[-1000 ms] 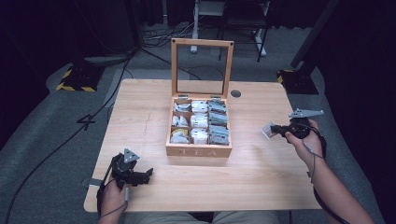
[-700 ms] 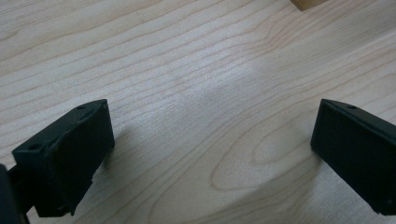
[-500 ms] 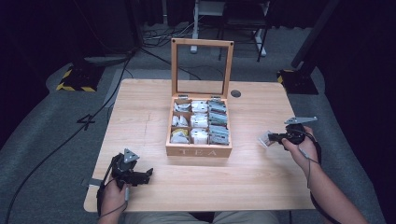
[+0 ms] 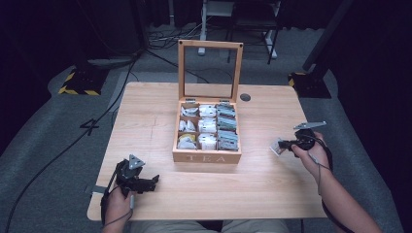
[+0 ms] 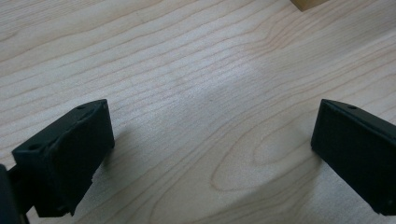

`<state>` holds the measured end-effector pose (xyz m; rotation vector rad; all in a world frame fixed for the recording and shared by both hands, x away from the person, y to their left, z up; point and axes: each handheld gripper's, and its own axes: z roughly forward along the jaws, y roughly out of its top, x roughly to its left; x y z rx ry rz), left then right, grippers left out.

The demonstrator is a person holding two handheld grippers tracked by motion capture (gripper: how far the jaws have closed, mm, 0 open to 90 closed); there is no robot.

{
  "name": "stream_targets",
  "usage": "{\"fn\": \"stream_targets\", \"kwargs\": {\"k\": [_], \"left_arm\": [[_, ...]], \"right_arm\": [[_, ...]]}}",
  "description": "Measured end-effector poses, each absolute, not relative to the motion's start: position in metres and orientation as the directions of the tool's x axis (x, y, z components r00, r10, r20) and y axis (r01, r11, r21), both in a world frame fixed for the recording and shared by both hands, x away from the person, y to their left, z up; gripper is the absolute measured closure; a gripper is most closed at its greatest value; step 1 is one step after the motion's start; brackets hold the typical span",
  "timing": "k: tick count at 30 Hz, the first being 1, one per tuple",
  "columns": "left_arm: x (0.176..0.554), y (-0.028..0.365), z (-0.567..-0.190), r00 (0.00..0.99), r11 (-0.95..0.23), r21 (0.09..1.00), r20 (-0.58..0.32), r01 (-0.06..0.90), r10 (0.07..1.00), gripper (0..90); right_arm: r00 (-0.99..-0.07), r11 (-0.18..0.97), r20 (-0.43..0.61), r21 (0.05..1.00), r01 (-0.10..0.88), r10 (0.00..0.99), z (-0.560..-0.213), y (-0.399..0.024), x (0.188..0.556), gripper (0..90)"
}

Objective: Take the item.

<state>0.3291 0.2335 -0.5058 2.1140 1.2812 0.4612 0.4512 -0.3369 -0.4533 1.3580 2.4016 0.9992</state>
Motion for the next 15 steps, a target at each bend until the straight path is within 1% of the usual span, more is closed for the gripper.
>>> {"fn": "stream_targets", "kwargs": {"k": [1,2,3,4,5,6,9,10,11,13,15], "left_arm": [[0.329,0.233,-0.506,0.470,-0.340,0.662,-0.020,0.667,0.883,0.0],[0.329,0.233,-0.506,0.470,-0.340,0.662,-0.020,0.667,0.883,0.0],[0.329,0.233,-0.506,0.468,-0.337,0.663,-0.023,0.669,0.883,0.0],[0.329,0.233,-0.506,0.467,-0.335,0.664,-0.024,0.669,0.884,0.0],[0.329,0.233,-0.506,0.467,-0.335,0.663,-0.024,0.669,0.884,0.0],[0.329,0.233,-0.506,0.467,-0.335,0.664,-0.024,0.669,0.884,0.0],[0.329,0.233,-0.506,0.467,-0.335,0.664,-0.024,0.669,0.884,0.0],[0.329,0.233,-0.506,0.467,-0.335,0.664,-0.024,0.669,0.884,0.0],[0.329,0.233,-0.506,0.467,-0.336,0.663,-0.024,0.669,0.884,0.0],[0.329,0.233,-0.506,0.467,-0.335,0.663,-0.024,0.669,0.884,0.0],[0.329,0.233,-0.506,0.468,-0.337,0.663,-0.021,0.668,0.884,0.0]], "right_arm": [[-0.553,0.346,0.144,0.645,0.681,0.821,-0.454,-0.337,0.451,83.5],[-0.553,0.346,0.144,0.645,0.681,0.821,-0.454,-0.337,0.451,83.5],[-0.554,0.349,0.131,0.652,0.673,0.822,-0.455,-0.337,0.452,78.8],[-0.554,0.349,0.131,0.652,0.673,0.822,-0.455,-0.337,0.452,78.8],[-0.556,0.364,0.102,0.657,0.661,0.825,-0.456,-0.338,0.453,71.3],[-0.556,0.364,0.102,0.657,0.661,0.825,-0.456,-0.338,0.453,71.3],[-0.560,0.390,0.048,0.668,0.633,0.827,-0.461,-0.341,0.456,62.1],[-0.549,0.382,0.040,0.676,0.630,0.835,-0.463,-0.345,0.458,57.2],[-0.549,0.382,0.040,0.676,0.630,0.835,-0.463,-0.345,0.458,57.2],[-0.535,0.363,0.049,0.683,0.634,0.843,-0.468,-0.351,0.461,52.9],[-0.527,0.341,0.065,0.695,0.634,0.847,-0.468,-0.355,0.462,51.9]]}}
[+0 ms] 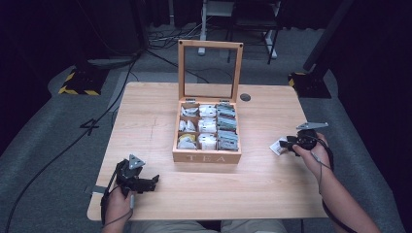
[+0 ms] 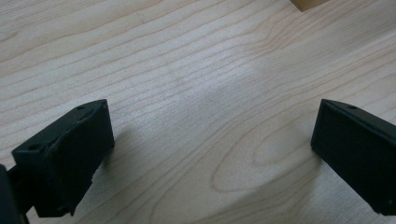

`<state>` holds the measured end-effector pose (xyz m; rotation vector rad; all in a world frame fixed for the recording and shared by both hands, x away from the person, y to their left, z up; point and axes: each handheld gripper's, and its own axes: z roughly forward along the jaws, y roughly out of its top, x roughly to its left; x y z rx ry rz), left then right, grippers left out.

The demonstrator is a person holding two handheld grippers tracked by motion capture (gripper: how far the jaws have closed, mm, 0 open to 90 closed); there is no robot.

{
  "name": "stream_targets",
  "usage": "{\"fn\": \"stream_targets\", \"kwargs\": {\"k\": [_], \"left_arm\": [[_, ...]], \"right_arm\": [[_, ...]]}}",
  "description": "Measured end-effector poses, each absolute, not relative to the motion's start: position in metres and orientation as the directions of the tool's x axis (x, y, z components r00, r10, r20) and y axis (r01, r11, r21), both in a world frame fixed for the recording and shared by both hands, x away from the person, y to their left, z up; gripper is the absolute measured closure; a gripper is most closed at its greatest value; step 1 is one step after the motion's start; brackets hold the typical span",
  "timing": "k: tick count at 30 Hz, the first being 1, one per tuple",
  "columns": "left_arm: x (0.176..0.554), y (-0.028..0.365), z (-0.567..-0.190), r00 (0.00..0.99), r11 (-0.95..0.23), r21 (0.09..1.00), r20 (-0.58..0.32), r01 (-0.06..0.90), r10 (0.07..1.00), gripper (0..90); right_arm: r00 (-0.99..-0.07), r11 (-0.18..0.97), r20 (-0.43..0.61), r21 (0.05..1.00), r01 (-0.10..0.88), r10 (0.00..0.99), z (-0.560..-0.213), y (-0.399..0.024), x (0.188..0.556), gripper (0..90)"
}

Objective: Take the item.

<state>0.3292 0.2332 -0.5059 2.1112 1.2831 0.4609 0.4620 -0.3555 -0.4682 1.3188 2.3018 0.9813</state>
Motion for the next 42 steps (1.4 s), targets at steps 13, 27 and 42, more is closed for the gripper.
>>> {"fn": "stream_targets", "kwargs": {"k": [13,27,42], "left_arm": [[0.328,0.233,-0.506,0.462,-0.335,0.663,-0.018,0.669,0.887,0.0],[0.328,0.233,-0.506,0.455,-0.329,0.663,-0.019,0.672,0.890,0.0],[0.329,0.233,-0.506,0.462,-0.333,0.663,-0.021,0.670,0.887,0.0]], "right_arm": [[-0.553,0.305,0.085,0.761,0.573,0.829,-0.443,-0.362,0.447,47.3],[-0.678,0.341,0.092,0.811,0.476,0.729,-0.416,-0.345,0.393,46.1],[-0.747,0.403,0.071,0.806,0.434,0.661,-0.424,-0.316,0.353,44.4]]}}
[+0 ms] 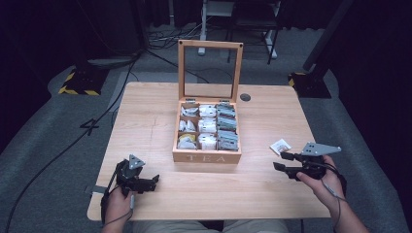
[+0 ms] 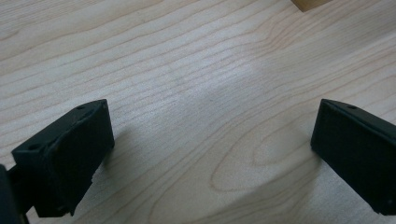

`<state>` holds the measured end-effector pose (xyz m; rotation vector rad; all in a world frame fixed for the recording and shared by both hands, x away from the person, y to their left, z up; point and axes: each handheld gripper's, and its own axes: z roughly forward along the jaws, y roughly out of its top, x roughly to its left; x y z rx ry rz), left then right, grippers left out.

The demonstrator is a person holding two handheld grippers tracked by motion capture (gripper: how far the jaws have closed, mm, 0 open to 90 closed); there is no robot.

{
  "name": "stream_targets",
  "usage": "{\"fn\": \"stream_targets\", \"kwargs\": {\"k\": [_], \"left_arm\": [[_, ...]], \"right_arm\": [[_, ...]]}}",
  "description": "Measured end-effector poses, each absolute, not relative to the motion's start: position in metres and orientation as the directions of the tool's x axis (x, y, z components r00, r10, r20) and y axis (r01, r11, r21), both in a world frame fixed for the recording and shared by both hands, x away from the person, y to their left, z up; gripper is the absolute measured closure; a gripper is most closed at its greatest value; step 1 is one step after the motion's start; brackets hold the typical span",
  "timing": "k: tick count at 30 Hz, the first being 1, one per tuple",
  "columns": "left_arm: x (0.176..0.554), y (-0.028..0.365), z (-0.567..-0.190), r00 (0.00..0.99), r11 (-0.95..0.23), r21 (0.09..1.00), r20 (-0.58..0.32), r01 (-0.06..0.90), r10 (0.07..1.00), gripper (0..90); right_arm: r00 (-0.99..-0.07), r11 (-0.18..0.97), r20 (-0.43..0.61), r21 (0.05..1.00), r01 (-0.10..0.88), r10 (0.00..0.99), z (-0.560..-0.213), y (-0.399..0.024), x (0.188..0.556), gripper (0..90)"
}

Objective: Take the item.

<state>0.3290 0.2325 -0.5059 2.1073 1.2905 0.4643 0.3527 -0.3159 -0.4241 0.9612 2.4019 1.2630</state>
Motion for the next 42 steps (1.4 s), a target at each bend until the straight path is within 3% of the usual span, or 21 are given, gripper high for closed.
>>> {"fn": "stream_targets", "kwargs": {"k": [12,30,38,42], "left_arm": [[0.330,0.232,-0.506,0.462,-0.331,0.663,-0.025,0.671,0.886,0.0],[0.331,0.232,-0.506,0.465,-0.335,0.664,-0.022,0.669,0.885,0.0],[0.331,0.231,-0.506,0.464,-0.333,0.664,-0.025,0.669,0.885,0.0],[0.331,0.231,-0.506,0.465,-0.335,0.664,-0.023,0.669,0.885,0.0]], "right_arm": [[-0.776,0.374,0.140,0.814,0.444,0.616,-0.454,-0.288,0.338,45.0],[-0.782,0.485,0.048,0.760,0.432,0.622,-0.496,-0.266,0.334,41.0],[-0.787,0.520,0.000,0.751,0.407,0.617,-0.504,-0.258,0.332,30.5],[-0.772,0.524,-0.007,0.738,0.425,0.636,-0.505,-0.256,0.334,17.0]]}}
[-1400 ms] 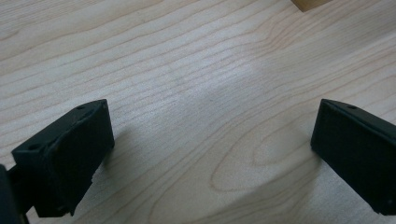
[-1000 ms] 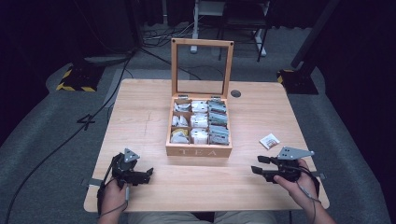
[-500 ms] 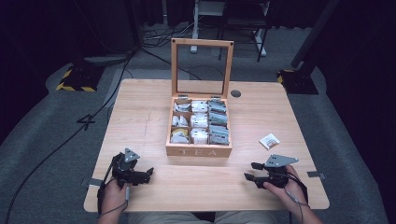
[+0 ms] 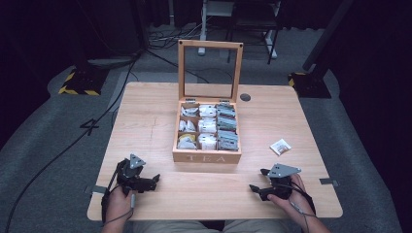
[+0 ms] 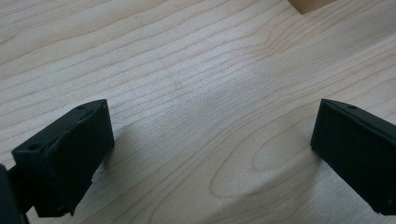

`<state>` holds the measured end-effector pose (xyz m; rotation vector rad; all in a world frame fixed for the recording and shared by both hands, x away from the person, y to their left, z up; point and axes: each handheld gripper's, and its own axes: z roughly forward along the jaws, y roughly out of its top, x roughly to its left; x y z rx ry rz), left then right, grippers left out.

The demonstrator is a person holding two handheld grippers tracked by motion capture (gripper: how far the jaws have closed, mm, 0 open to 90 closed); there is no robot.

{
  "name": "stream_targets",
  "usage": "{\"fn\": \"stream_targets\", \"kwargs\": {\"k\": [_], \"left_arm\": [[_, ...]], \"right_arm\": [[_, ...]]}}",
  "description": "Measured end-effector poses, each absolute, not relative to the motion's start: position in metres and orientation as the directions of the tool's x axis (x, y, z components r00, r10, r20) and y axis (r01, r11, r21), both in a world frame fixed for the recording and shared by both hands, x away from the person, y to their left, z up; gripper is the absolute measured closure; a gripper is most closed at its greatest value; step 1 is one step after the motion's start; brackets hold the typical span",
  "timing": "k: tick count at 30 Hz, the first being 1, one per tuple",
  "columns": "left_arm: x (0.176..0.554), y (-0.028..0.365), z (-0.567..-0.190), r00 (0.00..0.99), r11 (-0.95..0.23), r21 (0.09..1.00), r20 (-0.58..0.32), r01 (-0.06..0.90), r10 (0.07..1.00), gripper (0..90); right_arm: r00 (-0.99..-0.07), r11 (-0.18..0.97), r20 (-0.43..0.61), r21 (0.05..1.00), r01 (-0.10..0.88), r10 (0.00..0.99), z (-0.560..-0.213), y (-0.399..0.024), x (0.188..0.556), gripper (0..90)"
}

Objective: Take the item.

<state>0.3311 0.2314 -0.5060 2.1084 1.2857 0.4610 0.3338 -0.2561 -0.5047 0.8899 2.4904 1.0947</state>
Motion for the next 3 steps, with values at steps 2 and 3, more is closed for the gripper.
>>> {"fn": "stream_targets", "kwargs": {"k": [2,3], "left_arm": [[0.3313,0.2310,-0.5061,0.465,-0.333,0.663,-0.026,0.671,0.885,0.0],[0.3319,0.2310,-0.5061,0.468,-0.336,0.663,-0.025,0.669,0.883,0.0]], "right_arm": [[-0.773,0.525,-0.004,0.737,0.427,0.634,-0.5049,-0.2559,0.3342,15.7],[-0.775,0.527,-0.003,0.735,0.427,0.631,-0.5049,-0.2556,0.3342,15.0]]}}
